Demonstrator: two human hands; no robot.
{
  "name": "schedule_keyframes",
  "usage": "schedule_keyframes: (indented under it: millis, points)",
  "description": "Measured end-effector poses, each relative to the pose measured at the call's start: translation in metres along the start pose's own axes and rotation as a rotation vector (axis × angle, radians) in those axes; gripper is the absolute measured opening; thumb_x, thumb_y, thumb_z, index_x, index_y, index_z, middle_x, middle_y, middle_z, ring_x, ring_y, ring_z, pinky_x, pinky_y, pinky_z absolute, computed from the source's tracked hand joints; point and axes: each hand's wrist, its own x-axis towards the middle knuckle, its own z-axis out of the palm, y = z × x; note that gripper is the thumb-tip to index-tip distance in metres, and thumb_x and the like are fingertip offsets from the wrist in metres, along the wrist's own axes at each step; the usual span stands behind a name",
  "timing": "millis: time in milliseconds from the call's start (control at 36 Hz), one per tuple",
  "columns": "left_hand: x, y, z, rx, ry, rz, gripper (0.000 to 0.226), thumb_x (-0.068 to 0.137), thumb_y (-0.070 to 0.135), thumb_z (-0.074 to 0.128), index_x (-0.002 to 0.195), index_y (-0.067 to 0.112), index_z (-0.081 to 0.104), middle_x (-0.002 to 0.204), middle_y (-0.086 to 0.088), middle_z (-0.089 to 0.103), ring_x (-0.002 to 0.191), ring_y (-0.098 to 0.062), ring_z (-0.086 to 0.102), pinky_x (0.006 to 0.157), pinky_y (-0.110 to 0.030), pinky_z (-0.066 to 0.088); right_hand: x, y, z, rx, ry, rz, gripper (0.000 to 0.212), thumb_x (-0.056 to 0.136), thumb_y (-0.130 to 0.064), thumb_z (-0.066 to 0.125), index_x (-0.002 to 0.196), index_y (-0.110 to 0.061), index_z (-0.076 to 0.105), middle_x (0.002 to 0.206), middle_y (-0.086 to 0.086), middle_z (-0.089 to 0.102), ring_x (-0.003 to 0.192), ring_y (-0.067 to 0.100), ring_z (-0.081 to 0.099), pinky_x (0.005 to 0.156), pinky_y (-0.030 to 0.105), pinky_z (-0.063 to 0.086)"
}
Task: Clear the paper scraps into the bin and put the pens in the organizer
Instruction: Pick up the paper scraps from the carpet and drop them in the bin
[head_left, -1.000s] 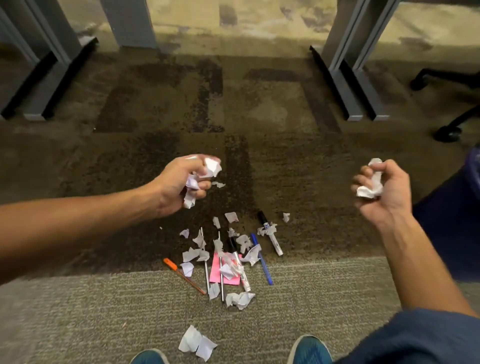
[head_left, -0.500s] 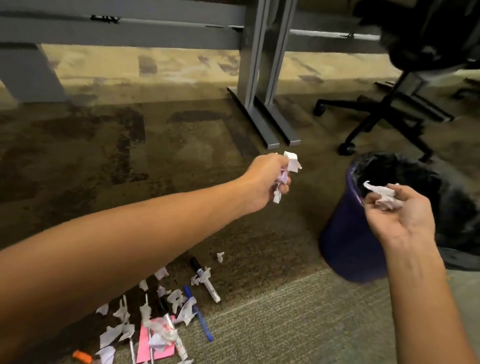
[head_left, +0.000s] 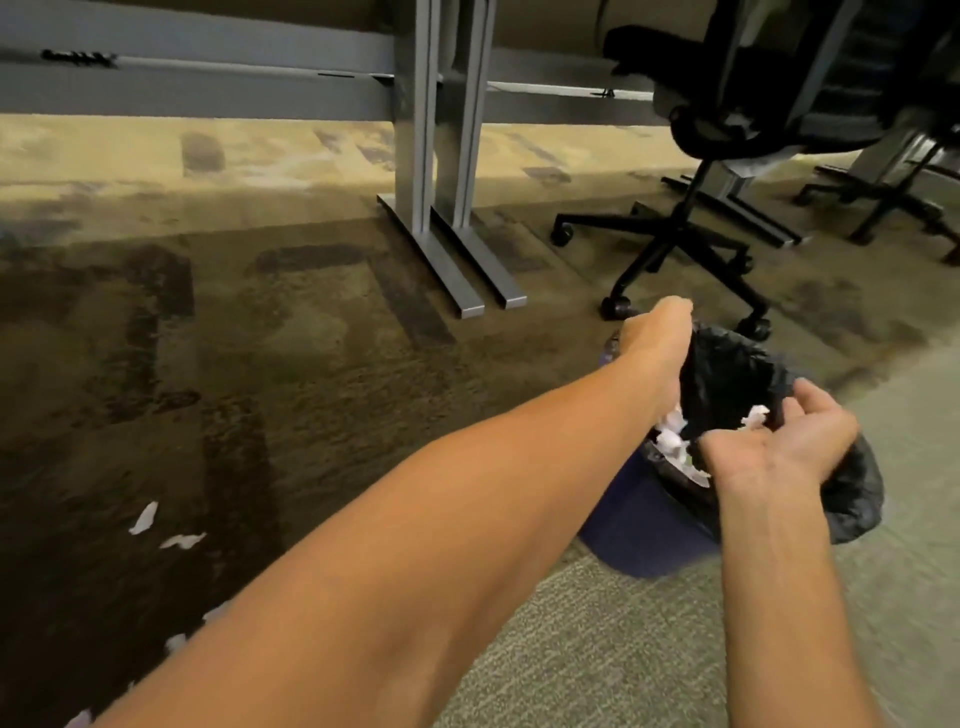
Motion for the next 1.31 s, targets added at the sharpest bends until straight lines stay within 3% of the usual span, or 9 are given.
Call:
schedule_keyframes:
  millis: [111,250,333,389,500,639,834,1139,1306]
  points:
    - [0.007,-0.012,-0.001,-0.002,-0.056,0.052,0.069,0.091,0.048,0.052,0.151,0.025,0.026,0.156,-0.004,0.03,0.139,-0.029,0.032,0.104,-0.046,0.033,0.002,-0.004,0.002,0.016,-0.013,-0.025,0.048,0.09,-0.031,0.055,0.137,-0.024,0.054,0.134,0.003,0.053,0.12,0.025,0.057,0.11,0.048,0.038]
    - [0.004,-0.018,-0.008,-0.031,-0.155,0.098,0.061,0.094,0.045,0.053,0.147,0.021,0.035,0.152,-0.009,0.037,0.136,-0.032,0.04,0.105,-0.043,0.041,0.0,-0.002,0.0,-0.011,0.048,-0.023,0.064,0.092,-0.037,0.052,0.153,-0.027,0.033,0.165,0.003,0.014,0.152,0.027,0.011,0.12,0.055,0.013]
    - [-0.003,-0.015,-0.015,-0.012,-0.194,0.111,0.055,0.097,0.042,0.05,0.144,0.016,0.041,0.147,-0.011,0.045,0.132,-0.032,0.047,0.102,-0.041,0.045,-0.005,0.003,0.0,0.009,0.044,-0.019,0.062,0.091,-0.038,0.053,0.151,-0.028,0.037,0.161,0.003,0.024,0.149,0.032,0.022,0.118,0.059,0.014]
    - [-0.008,-0.01,-0.024,-0.001,-0.186,0.132,0.052,0.098,0.042,0.049,0.141,0.012,0.046,0.141,-0.012,0.052,0.126,-0.03,0.053,0.101,-0.041,0.048,-0.009,0.006,-0.001,0.024,0.022,0.001,0.065,0.091,-0.034,0.054,0.152,-0.026,0.033,0.161,0.005,0.021,0.143,0.039,0.032,0.114,0.058,0.028]
    - [-0.023,0.001,-0.053,0.089,-0.139,0.177,0.045,0.097,0.043,0.048,0.131,0.013,0.055,0.128,-0.008,0.062,0.113,-0.025,0.062,0.095,-0.04,0.052,-0.019,0.019,0.001,0.011,-0.093,0.011,0.032,0.093,-0.019,0.051,0.124,-0.012,0.053,0.144,0.006,0.048,0.105,0.025,0.07,0.084,0.033,0.055]
    - [-0.051,0.011,-0.112,0.252,-0.065,0.238,0.042,0.097,0.046,0.048,0.125,0.017,0.06,0.119,-0.004,0.066,0.104,-0.019,0.065,0.092,-0.039,0.053,-0.04,0.059,0.009,-0.159,-0.286,0.071,0.042,0.093,-0.02,0.052,0.135,-0.018,0.055,0.118,0.001,0.068,0.092,0.016,0.067,0.07,0.028,0.052]
    - [-0.121,0.0,-0.244,0.45,0.006,0.124,0.04,0.095,0.049,0.051,0.117,0.019,0.064,0.113,-0.004,0.07,0.102,-0.019,0.069,0.088,-0.036,0.055,-0.076,0.131,0.007,-0.62,-0.638,0.213,0.029,0.089,-0.026,0.061,0.117,-0.027,0.068,0.097,-0.004,0.074,0.078,0.012,0.068,0.066,0.029,0.054]
    - [-0.226,-0.086,-0.437,0.009,0.428,0.011,0.045,0.087,0.045,0.059,0.114,0.011,0.068,0.11,-0.013,0.073,0.097,-0.025,0.072,0.085,-0.037,0.056,-0.123,0.245,-0.047,-1.268,-1.04,0.39,0.018,0.091,-0.014,0.067,0.109,-0.02,0.067,0.1,0.006,0.072,0.063,0.008,0.065,0.043,0.02,0.04]
    - [-0.244,-0.149,-0.483,-0.159,0.509,-0.03,0.047,0.085,0.046,0.061,0.113,0.008,0.067,0.096,-0.011,0.071,0.086,-0.024,0.071,0.076,-0.035,0.055,-0.131,0.28,-0.085,-1.506,-1.162,0.387,0.016,0.092,-0.022,0.066,0.106,-0.029,0.067,0.09,-0.002,0.069,0.07,0.008,0.068,0.054,0.021,0.044]
